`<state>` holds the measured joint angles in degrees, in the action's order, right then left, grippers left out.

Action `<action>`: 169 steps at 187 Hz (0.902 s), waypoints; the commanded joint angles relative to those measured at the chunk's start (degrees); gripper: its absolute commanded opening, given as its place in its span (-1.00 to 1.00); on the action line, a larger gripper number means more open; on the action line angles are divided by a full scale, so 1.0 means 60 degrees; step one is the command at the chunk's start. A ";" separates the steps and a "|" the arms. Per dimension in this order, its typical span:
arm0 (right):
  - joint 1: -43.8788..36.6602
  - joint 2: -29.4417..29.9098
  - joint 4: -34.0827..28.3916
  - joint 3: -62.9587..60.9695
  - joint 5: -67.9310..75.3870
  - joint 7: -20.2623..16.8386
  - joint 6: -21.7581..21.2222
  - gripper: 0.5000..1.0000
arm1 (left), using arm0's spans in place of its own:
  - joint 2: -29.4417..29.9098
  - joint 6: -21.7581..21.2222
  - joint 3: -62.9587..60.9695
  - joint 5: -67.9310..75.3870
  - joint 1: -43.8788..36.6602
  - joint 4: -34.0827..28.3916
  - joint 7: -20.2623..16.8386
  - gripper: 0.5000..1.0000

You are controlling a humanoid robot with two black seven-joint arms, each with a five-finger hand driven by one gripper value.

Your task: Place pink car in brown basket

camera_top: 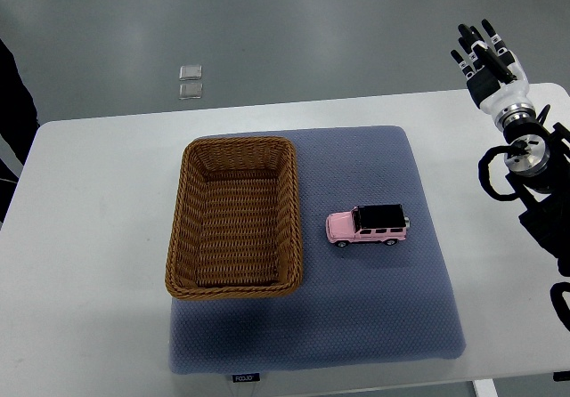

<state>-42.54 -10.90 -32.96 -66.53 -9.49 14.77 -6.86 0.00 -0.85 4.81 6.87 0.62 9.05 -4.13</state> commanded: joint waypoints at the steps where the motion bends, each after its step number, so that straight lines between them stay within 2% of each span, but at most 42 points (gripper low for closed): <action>1: 0.0000 -0.0014 0.0015 0.0000 0.0000 0.0000 0.0001 0.65 | 0.0000 0.0010 0.0004 -0.0003 0.0000 0.0000 -0.0001 1.00; 169: 0.0059 0.0015 0.0102 0.0030 -0.0043 0.0015 0.0001 0.65 | 0.0000 -0.0063 -0.0069 -0.0003 0.0000 0.0000 -0.0001 1.00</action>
<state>-42.02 -10.81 -32.57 -66.34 -9.75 14.83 -6.88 0.00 -1.23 4.40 6.87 0.62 8.98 -4.14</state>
